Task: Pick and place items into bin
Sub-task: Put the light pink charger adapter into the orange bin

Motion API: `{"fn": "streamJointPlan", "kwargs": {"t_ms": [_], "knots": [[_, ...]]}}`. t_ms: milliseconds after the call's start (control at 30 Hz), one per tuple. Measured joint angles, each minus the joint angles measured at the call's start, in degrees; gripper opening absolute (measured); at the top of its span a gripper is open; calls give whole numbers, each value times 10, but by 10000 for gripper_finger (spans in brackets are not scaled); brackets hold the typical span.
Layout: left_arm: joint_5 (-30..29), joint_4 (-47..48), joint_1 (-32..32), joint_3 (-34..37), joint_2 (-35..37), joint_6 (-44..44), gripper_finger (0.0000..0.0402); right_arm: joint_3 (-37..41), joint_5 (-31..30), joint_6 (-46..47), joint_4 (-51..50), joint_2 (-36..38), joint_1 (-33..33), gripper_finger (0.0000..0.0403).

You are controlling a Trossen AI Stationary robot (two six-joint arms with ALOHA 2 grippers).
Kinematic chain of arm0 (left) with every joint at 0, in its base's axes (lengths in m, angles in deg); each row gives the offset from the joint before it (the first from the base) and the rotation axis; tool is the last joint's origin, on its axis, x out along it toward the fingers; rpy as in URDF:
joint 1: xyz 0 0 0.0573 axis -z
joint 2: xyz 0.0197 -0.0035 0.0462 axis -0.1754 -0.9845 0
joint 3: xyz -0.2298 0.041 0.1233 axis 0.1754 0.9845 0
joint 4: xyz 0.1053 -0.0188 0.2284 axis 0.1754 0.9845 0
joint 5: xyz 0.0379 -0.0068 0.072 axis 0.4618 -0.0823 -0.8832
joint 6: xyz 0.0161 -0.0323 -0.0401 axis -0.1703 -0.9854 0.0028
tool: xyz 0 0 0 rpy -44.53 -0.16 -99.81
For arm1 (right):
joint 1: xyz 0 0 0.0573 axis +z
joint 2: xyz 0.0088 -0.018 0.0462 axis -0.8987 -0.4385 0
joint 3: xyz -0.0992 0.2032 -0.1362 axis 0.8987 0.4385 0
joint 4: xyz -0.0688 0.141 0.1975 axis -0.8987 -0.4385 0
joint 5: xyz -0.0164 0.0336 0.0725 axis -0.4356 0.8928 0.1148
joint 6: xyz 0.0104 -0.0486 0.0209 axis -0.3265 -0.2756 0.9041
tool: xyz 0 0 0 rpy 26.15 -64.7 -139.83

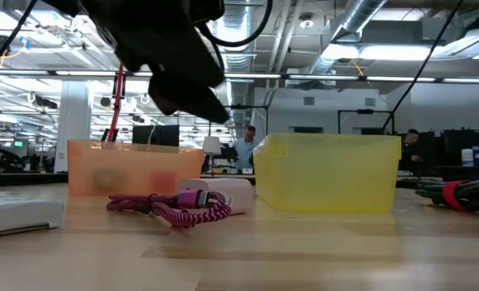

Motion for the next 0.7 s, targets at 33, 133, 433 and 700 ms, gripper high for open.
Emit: {"fn": "streamJointPlan", "kwargs": {"t_ms": [33, 133, 433, 700], "knots": [[-28, -8, 5, 0, -4, 13, 256, 0, 0, -1, 0, -2, 1, 150], [-52, -15, 17, 0, -11, 42, 256, 0, 0, -1, 0, -6, 4, 148], [-137, 21, 29, 0, -36, -88, 256, 0, 0, -1, 0, -7, 4, 145], [-103, -41, 27, 0, -111, -103, 256, 0, 1, 0, 0, -7, 4, 141]]}}
